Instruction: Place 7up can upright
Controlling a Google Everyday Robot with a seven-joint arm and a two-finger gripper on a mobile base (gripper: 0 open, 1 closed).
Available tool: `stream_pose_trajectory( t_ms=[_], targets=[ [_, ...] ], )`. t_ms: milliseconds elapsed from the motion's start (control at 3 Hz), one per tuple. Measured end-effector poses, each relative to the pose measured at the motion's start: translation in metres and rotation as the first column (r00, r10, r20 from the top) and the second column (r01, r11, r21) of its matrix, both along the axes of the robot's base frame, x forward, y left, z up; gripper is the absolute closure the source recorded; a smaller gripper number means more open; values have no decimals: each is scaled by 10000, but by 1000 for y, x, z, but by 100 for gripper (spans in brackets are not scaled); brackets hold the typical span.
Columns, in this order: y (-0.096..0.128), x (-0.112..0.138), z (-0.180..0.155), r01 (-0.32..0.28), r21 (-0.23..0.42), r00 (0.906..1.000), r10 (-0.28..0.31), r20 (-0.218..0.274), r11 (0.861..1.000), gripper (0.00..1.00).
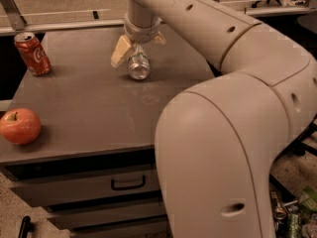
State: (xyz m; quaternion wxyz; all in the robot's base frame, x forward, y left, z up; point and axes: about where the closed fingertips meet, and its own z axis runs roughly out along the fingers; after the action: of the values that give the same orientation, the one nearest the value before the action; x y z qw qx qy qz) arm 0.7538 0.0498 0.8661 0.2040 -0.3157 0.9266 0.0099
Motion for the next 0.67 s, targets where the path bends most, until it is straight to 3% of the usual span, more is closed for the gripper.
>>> stream_pose_trajectory(
  t_ms=[667],
  targets=[
    [-7,22,-22,389,-344,9990,-396,-192,9987,0]
  ],
)
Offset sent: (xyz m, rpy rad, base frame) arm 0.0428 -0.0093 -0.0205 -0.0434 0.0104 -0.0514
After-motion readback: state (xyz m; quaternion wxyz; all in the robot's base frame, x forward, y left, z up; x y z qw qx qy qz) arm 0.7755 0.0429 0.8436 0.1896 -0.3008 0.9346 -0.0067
